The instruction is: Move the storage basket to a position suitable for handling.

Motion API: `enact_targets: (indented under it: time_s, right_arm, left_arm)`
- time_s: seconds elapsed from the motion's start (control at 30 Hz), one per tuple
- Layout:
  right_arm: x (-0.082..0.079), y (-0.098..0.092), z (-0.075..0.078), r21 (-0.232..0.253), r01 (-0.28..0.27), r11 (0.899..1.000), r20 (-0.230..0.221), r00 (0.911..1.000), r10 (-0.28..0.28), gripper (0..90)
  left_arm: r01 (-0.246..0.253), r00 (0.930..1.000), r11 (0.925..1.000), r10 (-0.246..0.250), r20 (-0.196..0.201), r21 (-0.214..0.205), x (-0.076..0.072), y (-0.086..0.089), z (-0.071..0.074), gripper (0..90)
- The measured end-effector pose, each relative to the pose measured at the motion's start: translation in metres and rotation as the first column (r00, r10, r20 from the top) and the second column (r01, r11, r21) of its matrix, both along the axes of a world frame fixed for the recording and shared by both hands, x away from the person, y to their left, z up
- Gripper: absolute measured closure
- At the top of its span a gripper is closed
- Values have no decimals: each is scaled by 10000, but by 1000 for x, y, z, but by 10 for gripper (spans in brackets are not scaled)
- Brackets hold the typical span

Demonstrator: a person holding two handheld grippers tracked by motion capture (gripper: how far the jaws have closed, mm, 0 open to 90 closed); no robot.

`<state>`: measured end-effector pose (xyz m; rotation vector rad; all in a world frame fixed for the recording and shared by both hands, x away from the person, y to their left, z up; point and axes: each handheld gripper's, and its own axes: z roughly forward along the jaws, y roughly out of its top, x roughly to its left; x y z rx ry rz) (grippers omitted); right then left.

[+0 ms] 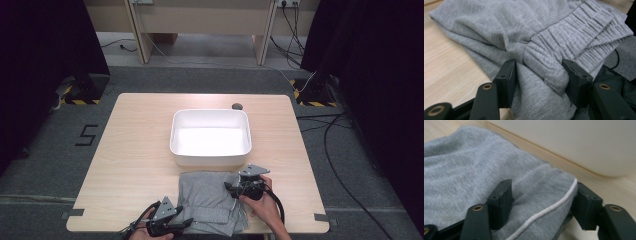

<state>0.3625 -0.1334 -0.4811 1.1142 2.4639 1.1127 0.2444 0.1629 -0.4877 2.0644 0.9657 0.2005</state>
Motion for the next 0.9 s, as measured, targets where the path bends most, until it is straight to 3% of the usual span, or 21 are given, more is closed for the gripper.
enact_targets:
  time_s: [0.13,0.37,0.5,0.6,0.73,0.8,0.9]
  right_arm:
    - [6,11,1,-167,-24,9999,167,9999,27,437]
    - [12,14,-2,135,377,9992,20,9993,-377,422]
    - [12,6,-3,463,552,9974,-83,9985,-549,339]
    - [10,-7,-2,919,828,9923,-450,9959,-789,280]
    - [8,-18,1,1268,915,9877,-229,9957,-893,246]
    - [6,-19,4,1454,950,9848,-211,9955,-929,253]
    - [6,-20,4,1475,884,9851,-244,9960,-858,241]
  left_arm:
    - [-159,9999,9998,159,30,81,5,3,0,464]
    - [-353,9992,9993,351,167,143,9,3,-1,451]
    - [-496,9985,9987,493,248,129,8,7,-2,417]
    - [-548,9981,9985,546,286,53,9,10,-3,401]
    - [-579,9981,9980,573,233,240,9,9,-1,387]
    - [-671,9975,9973,665,228,295,8,8,0,338]
    - [-972,9951,9951,975,162,-154,6,11,1,290]
